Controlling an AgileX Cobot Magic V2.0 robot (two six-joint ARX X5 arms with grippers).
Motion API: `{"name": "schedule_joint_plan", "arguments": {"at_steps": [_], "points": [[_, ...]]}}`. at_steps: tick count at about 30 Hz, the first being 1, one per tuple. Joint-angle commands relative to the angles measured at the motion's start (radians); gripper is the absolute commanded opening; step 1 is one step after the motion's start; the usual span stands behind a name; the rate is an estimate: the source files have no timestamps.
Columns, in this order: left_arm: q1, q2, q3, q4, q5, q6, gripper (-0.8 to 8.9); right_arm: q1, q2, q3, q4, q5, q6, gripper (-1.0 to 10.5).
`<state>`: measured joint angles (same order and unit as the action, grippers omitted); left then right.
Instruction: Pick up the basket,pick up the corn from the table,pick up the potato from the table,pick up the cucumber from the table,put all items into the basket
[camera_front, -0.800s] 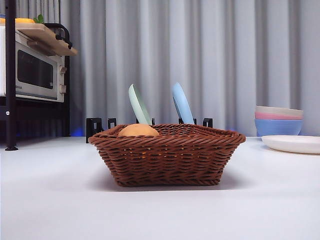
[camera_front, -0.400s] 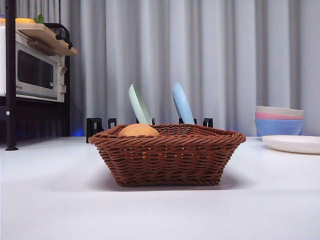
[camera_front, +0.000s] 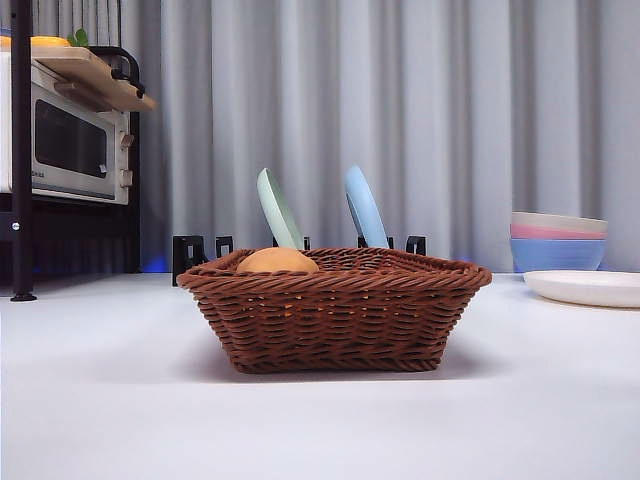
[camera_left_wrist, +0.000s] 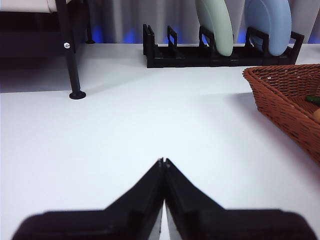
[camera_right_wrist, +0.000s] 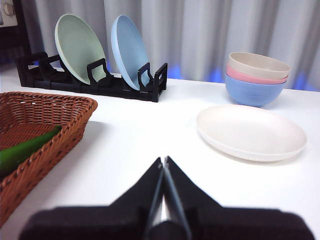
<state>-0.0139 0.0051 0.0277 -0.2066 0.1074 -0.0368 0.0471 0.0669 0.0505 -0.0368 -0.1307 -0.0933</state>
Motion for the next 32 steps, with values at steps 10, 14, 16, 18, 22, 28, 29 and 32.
{"name": "schedule_joint_plan", "arguments": {"at_steps": [10,14,16,18,22,28,29,32], "points": [[0.003,-0.001,-0.01,-0.007,0.0,0.011,-0.04,0.001,-0.066,-0.045,-0.034,0.002,0.055,-0.2],[0.003,-0.001,-0.01,-0.007,0.0,0.011,-0.04,0.002,-0.066,-0.045,-0.056,0.001,0.082,-0.2],[0.003,-0.001,-0.01,-0.007,0.0,0.011,-0.04,0.002,-0.066,-0.045,-0.072,0.001,0.106,-0.2],[0.003,-0.001,-0.01,-0.007,0.0,0.011,-0.03,0.002,-0.066,-0.045,-0.085,0.002,0.113,-0.2],[0.003,-0.001,-0.01,-0.007,0.0,0.011,-0.04,0.002,-0.058,-0.045,-0.092,0.003,0.113,-0.2],[0.003,-0.001,-0.01,-0.007,0.0,0.011,-0.04,0.002,-0.049,-0.045,-0.093,0.003,0.113,-0.2],[0.003,-0.001,-0.01,-0.007,0.0,0.011,-0.04,0.002,-0.049,-0.045,-0.093,0.003,0.113,-0.2],[0.003,-0.001,-0.01,-0.007,0.0,0.011,-0.03,0.002,-0.049,-0.045,-0.093,0.003,0.113,-0.2]]}}
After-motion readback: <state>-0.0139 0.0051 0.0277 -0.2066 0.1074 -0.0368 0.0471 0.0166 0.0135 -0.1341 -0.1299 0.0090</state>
